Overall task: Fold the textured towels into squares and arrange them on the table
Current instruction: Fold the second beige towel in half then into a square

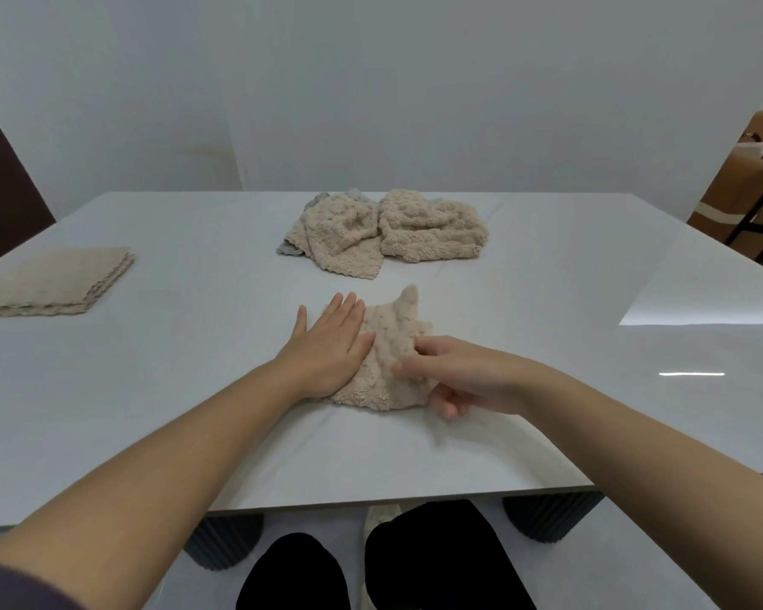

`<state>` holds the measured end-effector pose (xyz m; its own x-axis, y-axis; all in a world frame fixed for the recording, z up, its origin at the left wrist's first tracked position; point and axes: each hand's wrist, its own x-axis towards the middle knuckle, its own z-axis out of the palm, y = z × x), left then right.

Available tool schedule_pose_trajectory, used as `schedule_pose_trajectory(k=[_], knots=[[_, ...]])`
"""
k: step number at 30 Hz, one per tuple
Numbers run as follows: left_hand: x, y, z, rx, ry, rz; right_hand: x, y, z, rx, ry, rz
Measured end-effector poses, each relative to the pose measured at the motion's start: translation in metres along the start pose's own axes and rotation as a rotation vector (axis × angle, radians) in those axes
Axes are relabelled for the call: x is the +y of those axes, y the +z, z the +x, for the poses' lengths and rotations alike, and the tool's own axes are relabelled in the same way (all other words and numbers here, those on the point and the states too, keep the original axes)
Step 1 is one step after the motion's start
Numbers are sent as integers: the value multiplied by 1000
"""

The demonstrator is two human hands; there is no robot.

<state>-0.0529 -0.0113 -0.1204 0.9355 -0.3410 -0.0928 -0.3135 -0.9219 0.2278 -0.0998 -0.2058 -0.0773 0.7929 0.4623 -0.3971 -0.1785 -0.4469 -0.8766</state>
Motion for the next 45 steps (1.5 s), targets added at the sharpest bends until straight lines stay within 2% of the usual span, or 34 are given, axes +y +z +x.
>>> schedule_pose_trajectory(k=[4,9,10,12,14,15,17,19,21,30,33,36,41,45], knots=[[1,1,0,10,-10,14,4,-8,-9,89,88,-16],[3,0,-3,27,-8,37,5,-16,-22,91,143,-7],[4,0,-3,34,-8,42,5,-18,-22,142,129,-13],[6,-1,-5,77,-10,50,2,-18,-17,368,36,-124],[10,-4,-7,162,-13,45,-2,-16,-5,620,-129,-412],[11,-6,-9,203,-13,31,-4,-13,2,667,-202,-553],[12,-10,-12,233,-13,-1,-6,-2,18,580,-241,-753],[11,-8,-17,189,-15,7,0,10,34,448,-187,-916],[7,-1,-21,125,-16,31,12,18,44,395,-129,-1026],[3,7,-20,60,-30,64,23,19,49,400,-88,-1042],[-5,-1,-27,35,15,7,15,10,45,382,-100,-929],[-12,-4,-38,85,60,10,6,-1,46,467,-121,-821],[0,-1,-32,159,16,-63,1,23,54,557,-27,-937],[-8,7,-23,84,8,-22,17,42,57,582,20,-979]])
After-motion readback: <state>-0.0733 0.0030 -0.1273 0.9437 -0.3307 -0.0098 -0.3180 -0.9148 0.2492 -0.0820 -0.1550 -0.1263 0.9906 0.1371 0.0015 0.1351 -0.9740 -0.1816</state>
